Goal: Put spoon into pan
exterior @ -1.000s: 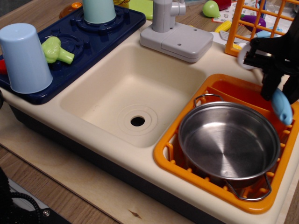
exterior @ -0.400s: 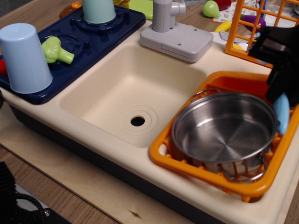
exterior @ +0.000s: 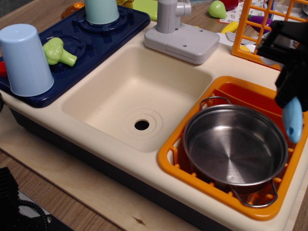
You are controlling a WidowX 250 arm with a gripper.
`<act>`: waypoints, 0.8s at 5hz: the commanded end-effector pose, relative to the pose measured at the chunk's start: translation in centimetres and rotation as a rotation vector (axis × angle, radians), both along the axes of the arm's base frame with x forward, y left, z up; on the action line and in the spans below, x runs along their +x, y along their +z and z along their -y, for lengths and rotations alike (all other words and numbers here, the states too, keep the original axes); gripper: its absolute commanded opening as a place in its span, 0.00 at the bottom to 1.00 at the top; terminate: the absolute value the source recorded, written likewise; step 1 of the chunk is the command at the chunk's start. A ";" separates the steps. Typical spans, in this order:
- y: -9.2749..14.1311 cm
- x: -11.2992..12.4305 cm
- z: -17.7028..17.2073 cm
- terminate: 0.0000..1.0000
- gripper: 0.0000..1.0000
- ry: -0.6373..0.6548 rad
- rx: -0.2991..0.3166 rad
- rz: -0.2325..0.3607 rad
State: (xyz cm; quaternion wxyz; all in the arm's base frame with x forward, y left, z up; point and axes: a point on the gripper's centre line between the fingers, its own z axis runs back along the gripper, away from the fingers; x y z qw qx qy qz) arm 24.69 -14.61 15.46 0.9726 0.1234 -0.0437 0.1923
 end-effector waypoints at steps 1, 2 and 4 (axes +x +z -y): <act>0.8 0.1 -0.7 0.00 0.00 0.000 -0.043 0.063; 0.7 -0.2 -0.7 0.00 0.00 0.002 -0.028 0.065; 1.3 -1.9 -1.1 0.00 0.00 0.006 0.010 0.072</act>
